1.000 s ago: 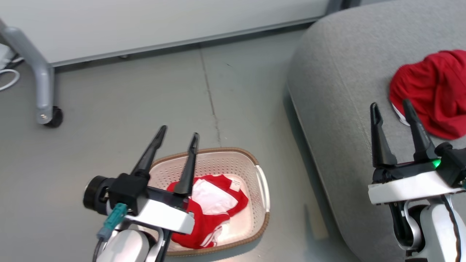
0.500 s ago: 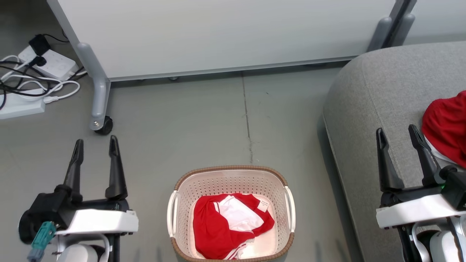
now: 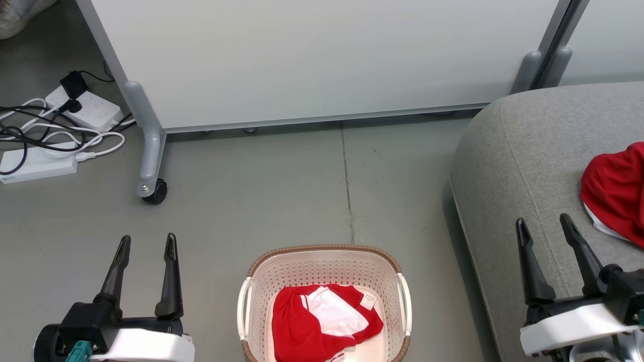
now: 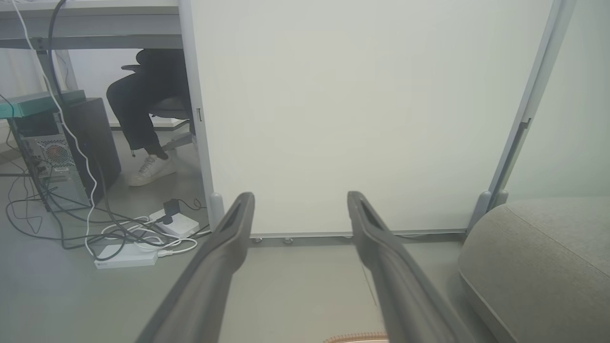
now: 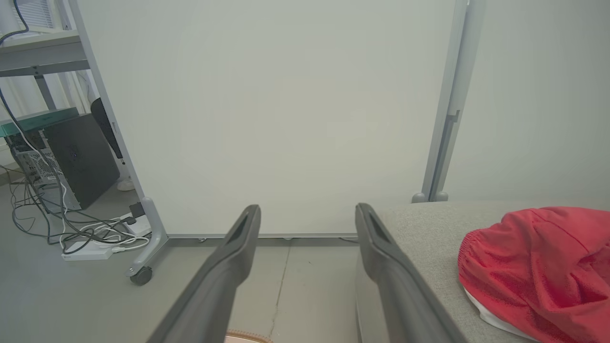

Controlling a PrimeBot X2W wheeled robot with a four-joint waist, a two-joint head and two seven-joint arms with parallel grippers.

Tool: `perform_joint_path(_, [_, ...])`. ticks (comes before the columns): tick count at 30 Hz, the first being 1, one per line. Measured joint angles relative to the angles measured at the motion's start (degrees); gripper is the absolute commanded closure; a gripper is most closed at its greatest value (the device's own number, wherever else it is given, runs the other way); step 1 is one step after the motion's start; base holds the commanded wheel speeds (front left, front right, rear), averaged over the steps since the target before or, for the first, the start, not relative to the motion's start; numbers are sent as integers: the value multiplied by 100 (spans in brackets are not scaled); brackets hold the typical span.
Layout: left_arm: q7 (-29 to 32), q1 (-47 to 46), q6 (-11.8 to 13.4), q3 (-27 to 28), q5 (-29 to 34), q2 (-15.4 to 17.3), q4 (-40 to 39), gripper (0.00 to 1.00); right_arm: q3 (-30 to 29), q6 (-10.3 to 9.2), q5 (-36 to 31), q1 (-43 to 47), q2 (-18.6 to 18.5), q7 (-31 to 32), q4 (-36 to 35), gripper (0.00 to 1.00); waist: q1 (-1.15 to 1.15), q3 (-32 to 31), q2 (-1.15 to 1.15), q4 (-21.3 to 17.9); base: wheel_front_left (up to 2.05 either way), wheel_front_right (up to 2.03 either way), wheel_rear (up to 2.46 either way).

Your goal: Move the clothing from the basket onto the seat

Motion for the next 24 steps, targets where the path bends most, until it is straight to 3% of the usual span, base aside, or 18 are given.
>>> perform_joint_path(24, [86,99,-34,-102,-16,111,246,0,78,0,81,309,71,223,-241,0,0,-103,0,-13,0,0,0])
